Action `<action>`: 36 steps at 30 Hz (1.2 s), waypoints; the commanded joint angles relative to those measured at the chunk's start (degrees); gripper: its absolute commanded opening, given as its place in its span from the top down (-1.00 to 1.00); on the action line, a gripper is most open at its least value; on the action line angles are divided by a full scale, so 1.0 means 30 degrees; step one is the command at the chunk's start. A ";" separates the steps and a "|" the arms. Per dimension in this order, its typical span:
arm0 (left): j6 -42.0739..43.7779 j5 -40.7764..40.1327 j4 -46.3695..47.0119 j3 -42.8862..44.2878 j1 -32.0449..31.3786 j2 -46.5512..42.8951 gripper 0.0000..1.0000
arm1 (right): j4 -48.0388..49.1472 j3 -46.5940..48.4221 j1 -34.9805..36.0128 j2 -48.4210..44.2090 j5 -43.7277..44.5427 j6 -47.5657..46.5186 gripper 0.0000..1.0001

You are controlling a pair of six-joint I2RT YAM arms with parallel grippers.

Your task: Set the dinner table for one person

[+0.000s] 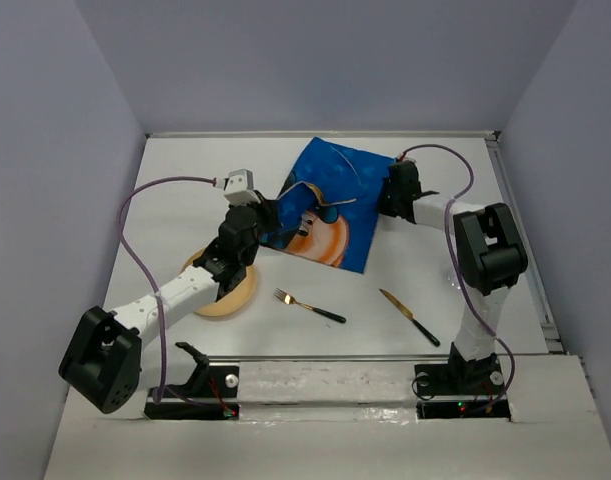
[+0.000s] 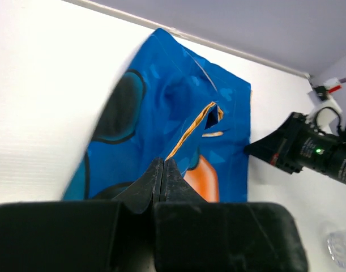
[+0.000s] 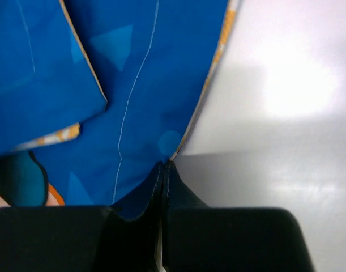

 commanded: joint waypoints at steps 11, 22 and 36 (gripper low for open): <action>-0.2583 -0.0639 0.2420 -0.1677 0.3228 -0.0497 1.00 | -0.3462 0.3788 -0.2640 -0.1456 -0.0666 -0.2705 -0.54; -0.2496 -0.1196 0.2771 -0.3757 0.3316 -0.2341 1.00 | -0.0530 -0.7412 -0.1674 -0.9137 -0.0314 0.0579 0.10; -0.2086 -0.2046 0.2976 -0.5077 0.3462 -0.2928 1.00 | -0.0618 -0.9289 -0.1293 -0.8611 -0.1693 0.1663 -0.02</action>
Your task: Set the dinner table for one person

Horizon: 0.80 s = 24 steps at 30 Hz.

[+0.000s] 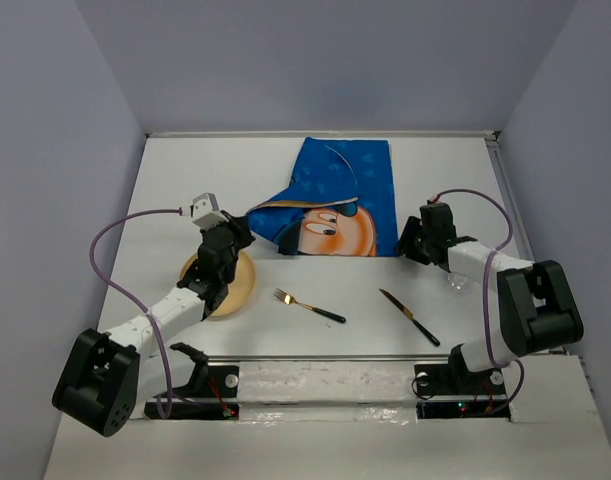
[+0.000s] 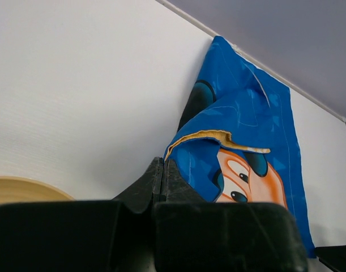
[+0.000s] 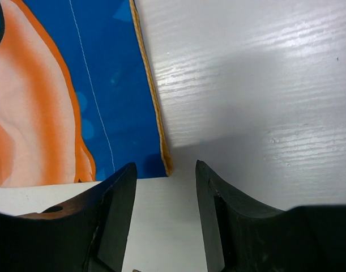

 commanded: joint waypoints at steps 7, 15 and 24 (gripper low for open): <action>0.0311 -0.0747 0.1732 -0.0392 0.0272 -0.0349 1.00 | 0.1021 -0.0409 0.0567 0.0900 -0.0726 0.0556 0.08; 0.0253 -0.0454 0.2201 -0.0773 0.0301 -0.0436 1.00 | 0.1051 -0.0115 0.0919 0.1253 -0.0697 0.0497 0.36; 0.0194 -0.0396 0.2319 -0.0364 0.0301 -0.0407 1.00 | 0.1022 0.0117 0.0919 0.0113 0.0502 0.0527 1.00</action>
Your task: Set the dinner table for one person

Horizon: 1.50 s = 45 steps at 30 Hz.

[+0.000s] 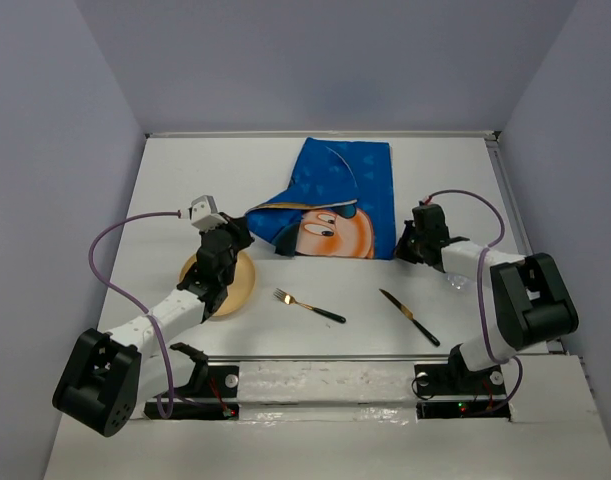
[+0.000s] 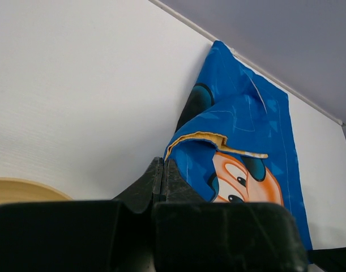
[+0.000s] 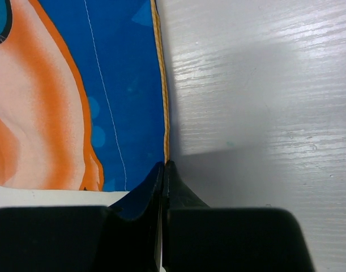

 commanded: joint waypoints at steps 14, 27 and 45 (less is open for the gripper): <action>-0.1535 0.1619 -0.0977 0.7191 0.1587 -0.4533 1.00 | -0.6391 1.0112 0.0175 -1.0658 0.5495 -0.4186 1.00; -0.0392 0.0418 -0.2356 1.0509 0.2000 -0.3808 1.00 | -0.6276 1.6477 -0.0030 -0.8056 0.7315 -0.6268 1.00; -0.0537 0.6014 -0.5522 2.2963 0.6073 0.7212 1.00 | -0.7359 2.8786 -0.4219 0.3756 0.1135 -0.4951 1.00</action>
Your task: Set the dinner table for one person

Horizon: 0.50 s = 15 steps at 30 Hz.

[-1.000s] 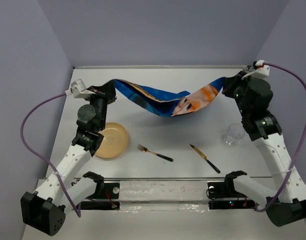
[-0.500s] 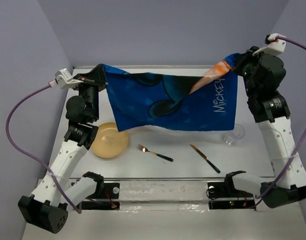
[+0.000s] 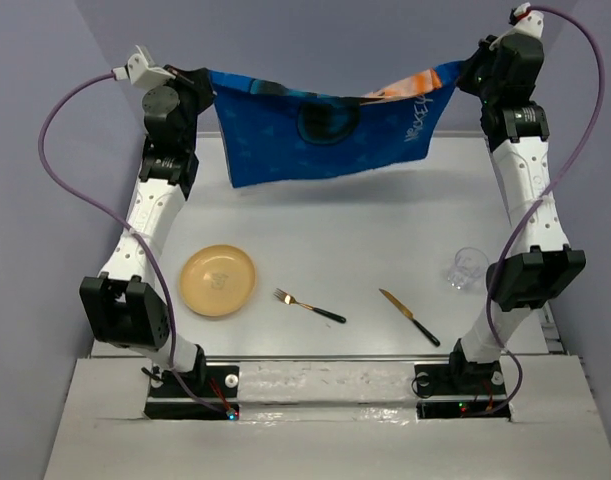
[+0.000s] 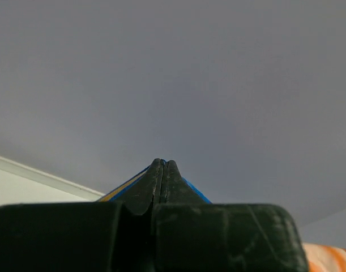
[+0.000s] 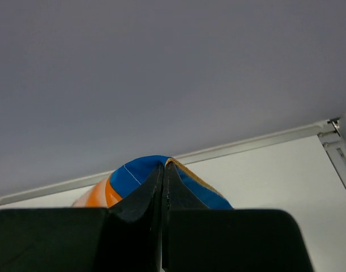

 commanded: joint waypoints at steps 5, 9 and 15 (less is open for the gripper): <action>-0.0526 0.1600 0.1712 -0.2641 0.0150 -0.2303 1.00 | 0.1774 -0.4064 -0.0183 -0.3404 -0.1850 0.0808 1.00; -0.1903 0.2010 0.4229 -0.9199 0.0296 -0.3475 1.00 | 0.4874 -1.1636 -0.0183 -0.5375 -0.2145 0.2036 1.00; -0.3370 0.3147 0.7743 -1.4959 0.1203 -0.2953 1.00 | 0.6964 -1.8440 -0.0533 -0.4096 -0.2145 0.3094 1.00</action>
